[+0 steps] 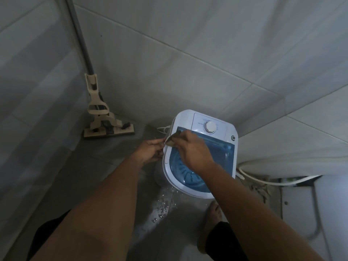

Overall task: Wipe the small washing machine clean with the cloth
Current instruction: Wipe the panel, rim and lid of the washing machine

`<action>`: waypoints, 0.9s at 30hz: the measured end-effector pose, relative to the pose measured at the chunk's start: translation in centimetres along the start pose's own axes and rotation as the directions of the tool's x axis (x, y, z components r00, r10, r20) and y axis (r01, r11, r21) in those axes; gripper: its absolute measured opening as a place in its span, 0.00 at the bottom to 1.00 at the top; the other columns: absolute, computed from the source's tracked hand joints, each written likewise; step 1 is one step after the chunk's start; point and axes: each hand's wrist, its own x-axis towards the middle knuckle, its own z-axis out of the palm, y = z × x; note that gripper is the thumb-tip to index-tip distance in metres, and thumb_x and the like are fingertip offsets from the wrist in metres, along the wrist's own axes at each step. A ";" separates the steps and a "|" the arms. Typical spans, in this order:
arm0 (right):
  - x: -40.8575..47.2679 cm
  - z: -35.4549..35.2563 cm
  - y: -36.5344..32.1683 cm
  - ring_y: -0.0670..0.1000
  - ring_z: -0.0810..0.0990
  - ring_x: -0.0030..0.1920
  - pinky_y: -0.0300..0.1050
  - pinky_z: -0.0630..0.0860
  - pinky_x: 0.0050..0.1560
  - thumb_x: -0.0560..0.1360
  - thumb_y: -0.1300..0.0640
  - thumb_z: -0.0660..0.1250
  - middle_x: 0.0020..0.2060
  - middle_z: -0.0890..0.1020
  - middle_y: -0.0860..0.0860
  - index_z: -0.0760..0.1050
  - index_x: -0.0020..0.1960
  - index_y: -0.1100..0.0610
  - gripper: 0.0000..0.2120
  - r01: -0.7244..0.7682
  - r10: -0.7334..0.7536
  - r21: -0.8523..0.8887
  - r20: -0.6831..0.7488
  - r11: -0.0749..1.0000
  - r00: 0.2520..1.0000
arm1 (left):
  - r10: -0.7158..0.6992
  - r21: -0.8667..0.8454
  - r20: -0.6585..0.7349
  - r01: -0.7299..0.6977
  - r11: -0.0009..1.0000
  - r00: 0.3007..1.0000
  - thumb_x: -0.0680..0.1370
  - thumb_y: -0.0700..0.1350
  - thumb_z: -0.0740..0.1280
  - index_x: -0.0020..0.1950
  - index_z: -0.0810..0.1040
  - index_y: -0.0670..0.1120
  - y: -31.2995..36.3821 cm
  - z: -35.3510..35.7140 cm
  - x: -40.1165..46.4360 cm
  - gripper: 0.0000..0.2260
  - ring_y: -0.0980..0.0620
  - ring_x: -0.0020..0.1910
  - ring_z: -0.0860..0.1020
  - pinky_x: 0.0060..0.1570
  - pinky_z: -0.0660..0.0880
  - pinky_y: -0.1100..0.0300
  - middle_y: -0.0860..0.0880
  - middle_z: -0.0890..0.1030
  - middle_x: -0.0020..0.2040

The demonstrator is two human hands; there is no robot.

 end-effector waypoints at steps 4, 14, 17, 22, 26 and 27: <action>-2.9 0.2 -1.3 0.60 0.80 0.55 0.56 0.79 0.53 0.77 0.54 0.71 0.61 0.79 0.54 0.80 0.67 0.49 0.19 0.095 -0.091 -0.065 0.063 0.993 0.994 | 0.001 0.004 -0.006 -0.001 1.000 1.000 0.81 0.36 0.62 0.68 0.77 0.47 0.4 0.3 -0.3 0.16 0.50 0.43 0.80 0.33 0.80 0.67 0.42 0.81 0.53; -6.2 -0.3 -2.9 0.56 0.78 0.53 0.54 0.76 0.52 0.81 0.47 0.59 0.58 0.78 0.51 0.80 0.65 0.45 0.17 0.422 -0.410 -0.002 0.230 0.907 0.883 | 0.037 0.117 -0.060 -0.029 0.993 0.998 0.81 0.40 0.64 0.68 0.78 0.46 0.0 0.3 0.1 0.15 0.46 0.46 0.76 0.62 0.76 0.45 0.41 0.81 0.49; -4.4 -1.4 -2.2 0.55 0.79 0.57 0.53 0.77 0.56 0.82 0.49 0.59 0.60 0.79 0.51 0.81 0.66 0.46 0.17 0.322 -0.326 0.055 0.120 0.945 0.938 | 0.056 0.122 -0.052 -0.049 0.991 0.997 0.81 0.40 0.64 0.67 0.78 0.47 0.2 0.3 0.0 0.15 0.47 0.46 0.78 0.53 0.80 0.52 0.41 0.83 0.53; -0.7 -2.0 -1.0 0.60 0.79 0.57 0.57 0.80 0.55 0.81 0.54 0.65 0.59 0.79 0.56 0.81 0.66 0.51 0.15 0.022 -0.021 0.021 -0.027 1.000 0.999 | 0.053 0.103 -0.044 -0.048 0.993 0.998 0.80 0.40 0.66 0.67 0.78 0.45 0.4 0.5 -0.4 0.15 0.46 0.45 0.75 0.38 0.78 0.63 0.41 0.80 0.49; -2.2 0.5 -2.3 0.60 0.78 0.58 0.57 0.77 0.56 0.80 0.53 0.65 0.63 0.77 0.54 0.77 0.70 0.49 0.18 0.102 -0.099 -0.045 0.078 0.994 0.992 | 0.067 0.157 -0.046 -0.059 0.986 0.997 0.81 0.40 0.64 0.68 0.77 0.47 0.3 0.4 -0.3 0.15 0.48 0.43 0.78 0.35 0.78 0.67 0.42 0.81 0.51; -3.2 0.9 -2.6 0.60 0.78 0.57 0.56 0.76 0.54 0.80 0.53 0.65 0.63 0.77 0.53 0.77 0.70 0.49 0.19 0.132 -0.128 -0.053 0.070 0.990 0.989 | 0.070 0.157 -0.053 -0.061 0.986 0.996 0.81 0.39 0.64 0.68 0.77 0.47 0.4 0.3 -0.2 0.15 0.47 0.45 0.78 0.37 0.79 0.65 0.42 0.81 0.50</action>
